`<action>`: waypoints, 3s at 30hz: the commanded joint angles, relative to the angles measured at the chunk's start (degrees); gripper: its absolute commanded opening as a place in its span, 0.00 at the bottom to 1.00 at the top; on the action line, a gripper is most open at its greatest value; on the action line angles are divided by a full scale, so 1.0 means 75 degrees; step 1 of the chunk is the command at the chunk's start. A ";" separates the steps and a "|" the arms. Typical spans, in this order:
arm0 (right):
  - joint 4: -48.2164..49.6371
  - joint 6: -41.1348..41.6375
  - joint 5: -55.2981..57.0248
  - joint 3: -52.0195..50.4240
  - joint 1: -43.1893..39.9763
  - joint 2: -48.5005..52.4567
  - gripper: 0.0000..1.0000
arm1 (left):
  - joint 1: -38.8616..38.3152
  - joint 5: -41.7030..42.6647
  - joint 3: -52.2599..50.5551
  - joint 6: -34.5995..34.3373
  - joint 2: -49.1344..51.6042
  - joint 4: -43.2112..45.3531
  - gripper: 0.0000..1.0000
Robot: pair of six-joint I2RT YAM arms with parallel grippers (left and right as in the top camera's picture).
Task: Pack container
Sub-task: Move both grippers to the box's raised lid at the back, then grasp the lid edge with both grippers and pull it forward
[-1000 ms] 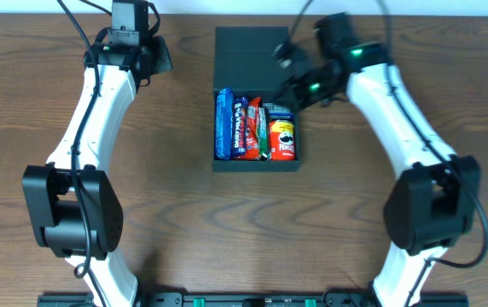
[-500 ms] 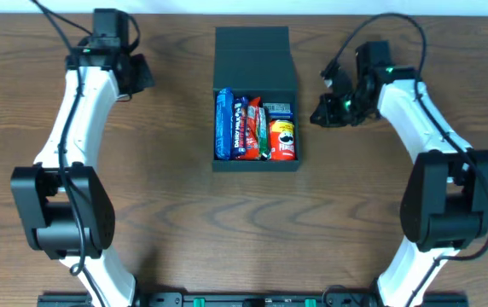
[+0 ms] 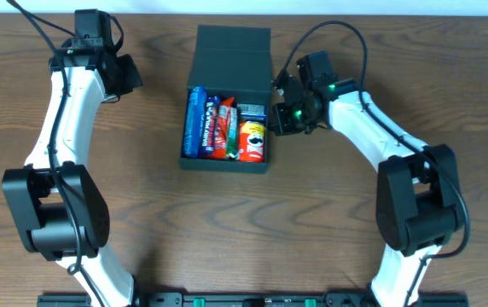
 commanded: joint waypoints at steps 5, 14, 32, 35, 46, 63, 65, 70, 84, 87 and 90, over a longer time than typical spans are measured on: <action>0.0052 0.0586 0.0335 0.0085 -0.0087 0.0143 0.02 | 0.0207 0.0143 -0.0073 0.0271 -0.0172 0.0076 0.06; 0.1087 0.1422 -0.0076 0.0192 -0.0854 0.0146 0.01 | 0.0192 0.2171 -0.0087 0.0294 0.0866 0.0248 0.06; 0.2975 0.2722 -0.1690 0.0204 -0.1052 0.1279 0.01 | -0.0277 0.3893 -0.0085 -0.0635 0.2145 0.1244 0.05; 0.3503 0.3133 -0.2072 0.0303 -0.1049 0.1635 0.01 | -0.0367 0.4167 -0.0085 -0.0965 0.2192 0.1816 0.06; 0.3459 0.3535 -0.2786 0.1979 -0.1049 0.2981 0.02 | -0.0373 0.5047 0.0137 -0.2116 0.2917 0.2818 0.05; 0.4179 0.3069 -0.4007 0.2591 -0.1131 0.3337 0.02 | -0.0533 0.6132 0.2130 -0.2276 0.4071 0.2876 0.06; 0.4266 0.3054 -0.4243 0.2658 -0.1154 0.3337 0.02 | -0.0533 0.6321 0.2200 -0.2151 0.4074 0.2946 0.06; 0.4264 0.2789 -0.4934 0.3063 -0.1218 0.3337 0.02 | -0.0510 0.6799 0.2448 -0.1891 0.4068 0.3042 0.06; 0.2110 0.1550 -0.5313 0.5082 -0.1279 0.3150 0.02 | -0.0256 0.8055 0.3987 -0.1131 0.3751 0.2664 0.06; 0.0705 0.0647 -0.4721 0.5316 -0.1279 0.2888 0.02 | -0.0254 0.8055 0.3987 -0.0463 0.3416 0.2168 0.06; -0.0545 -0.0233 -0.3879 0.5342 -0.1276 0.2541 0.02 | -0.0254 0.7956 0.3987 0.0510 0.3016 0.1411 0.06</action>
